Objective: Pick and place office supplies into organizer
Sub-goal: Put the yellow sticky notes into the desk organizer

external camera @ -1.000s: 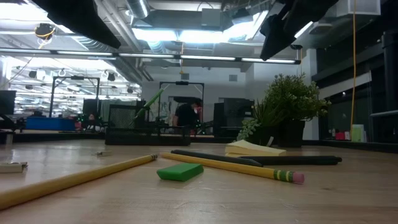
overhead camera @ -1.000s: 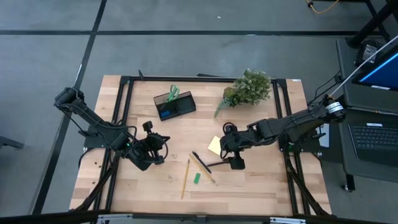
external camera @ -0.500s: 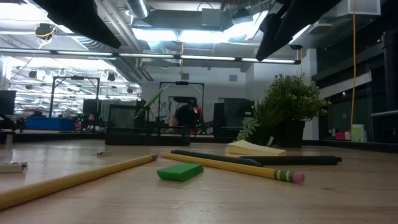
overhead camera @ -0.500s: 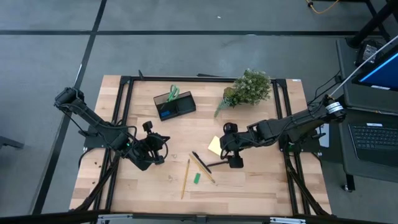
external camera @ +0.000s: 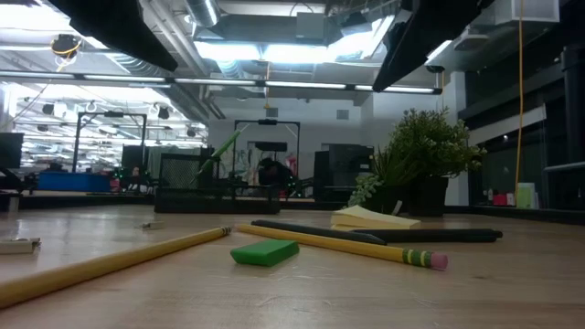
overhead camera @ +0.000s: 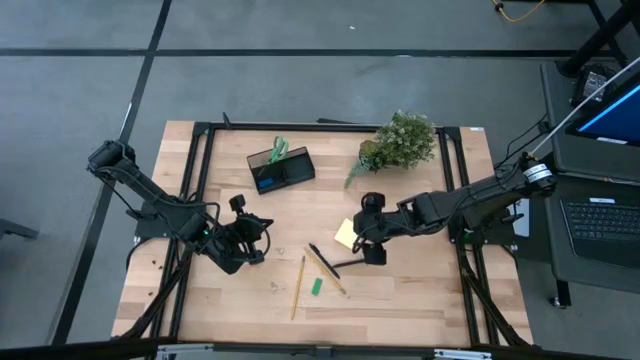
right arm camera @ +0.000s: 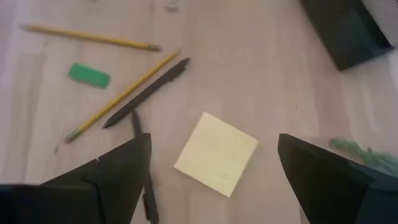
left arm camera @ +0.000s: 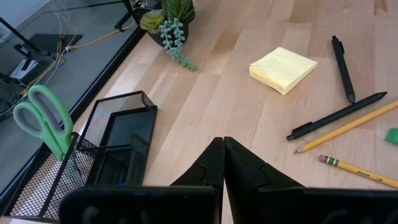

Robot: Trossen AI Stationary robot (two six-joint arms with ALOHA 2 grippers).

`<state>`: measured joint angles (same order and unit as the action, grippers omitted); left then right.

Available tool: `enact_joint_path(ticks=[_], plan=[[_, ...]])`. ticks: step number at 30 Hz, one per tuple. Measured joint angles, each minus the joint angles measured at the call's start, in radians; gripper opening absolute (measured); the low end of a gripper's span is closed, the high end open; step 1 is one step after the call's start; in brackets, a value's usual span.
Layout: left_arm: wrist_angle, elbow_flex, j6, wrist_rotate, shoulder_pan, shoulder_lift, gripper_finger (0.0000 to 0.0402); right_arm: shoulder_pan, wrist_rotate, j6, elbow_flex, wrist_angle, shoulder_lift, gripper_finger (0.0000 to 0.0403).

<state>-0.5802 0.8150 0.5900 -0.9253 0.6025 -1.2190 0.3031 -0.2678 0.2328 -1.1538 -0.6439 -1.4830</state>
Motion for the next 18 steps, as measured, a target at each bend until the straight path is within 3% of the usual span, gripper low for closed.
enact_joint_path(ticks=[18], plan=[[0.000,0.000,0.000,0.002,0.000,0.000,0.0002,0.000,0.007,0.079,0.001,-0.057,-0.042,0.0349]])
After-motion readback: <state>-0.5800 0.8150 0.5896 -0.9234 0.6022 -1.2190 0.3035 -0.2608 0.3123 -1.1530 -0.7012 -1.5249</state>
